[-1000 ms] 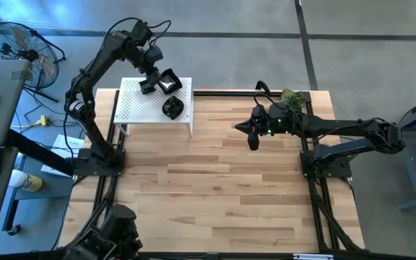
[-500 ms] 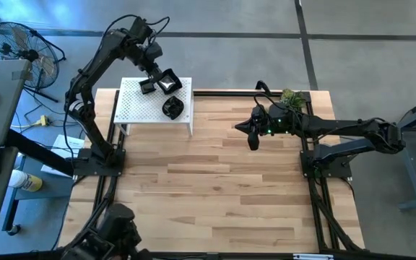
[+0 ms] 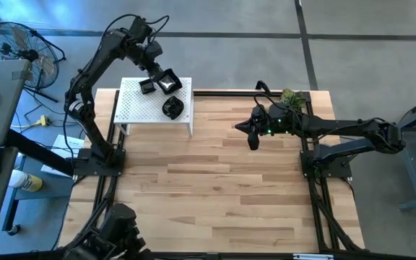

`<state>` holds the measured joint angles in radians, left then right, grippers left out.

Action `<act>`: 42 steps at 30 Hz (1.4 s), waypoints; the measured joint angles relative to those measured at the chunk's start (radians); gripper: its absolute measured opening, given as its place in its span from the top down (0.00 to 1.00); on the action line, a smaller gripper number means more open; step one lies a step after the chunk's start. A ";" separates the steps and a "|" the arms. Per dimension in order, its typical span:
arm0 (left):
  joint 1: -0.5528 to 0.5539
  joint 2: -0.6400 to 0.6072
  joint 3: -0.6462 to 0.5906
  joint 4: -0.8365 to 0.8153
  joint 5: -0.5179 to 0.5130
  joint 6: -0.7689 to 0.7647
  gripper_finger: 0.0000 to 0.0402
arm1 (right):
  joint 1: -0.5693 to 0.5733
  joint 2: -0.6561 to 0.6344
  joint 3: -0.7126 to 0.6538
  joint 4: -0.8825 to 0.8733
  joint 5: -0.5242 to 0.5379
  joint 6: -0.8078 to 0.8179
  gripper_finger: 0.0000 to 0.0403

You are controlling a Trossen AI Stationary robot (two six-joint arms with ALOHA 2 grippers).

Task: Pick & Place Mini shaped plates
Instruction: Stack the black distorted square plate on top of the other black distorted square plates on the shelf

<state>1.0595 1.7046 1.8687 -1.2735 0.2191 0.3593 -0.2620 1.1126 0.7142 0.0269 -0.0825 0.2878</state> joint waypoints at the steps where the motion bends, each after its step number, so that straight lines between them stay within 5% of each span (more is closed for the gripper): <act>1: 0.000 0.000 0.000 0.000 0.000 0.000 0.69 | 0.000 0.000 0.000 0.000 0.001 0.000 0.98; 13: -0.062 0.044 -0.001 0.009 -0.100 0.026 0.70 | 0.000 0.000 0.000 0.000 0.005 0.000 0.98; 23: -0.058 0.043 0.000 0.007 -0.109 0.055 0.99 | 0.000 0.000 0.000 0.000 0.004 0.000 0.98; 42: -0.011 0.042 0.056 -0.015 -0.015 0.054 1.00 | 0.000 0.000 0.000 0.000 0.004 0.000 0.98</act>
<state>1.0486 1.7466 1.9243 -1.2883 0.2038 0.4134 -0.2623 1.1124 0.7143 0.0271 -0.0780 0.2876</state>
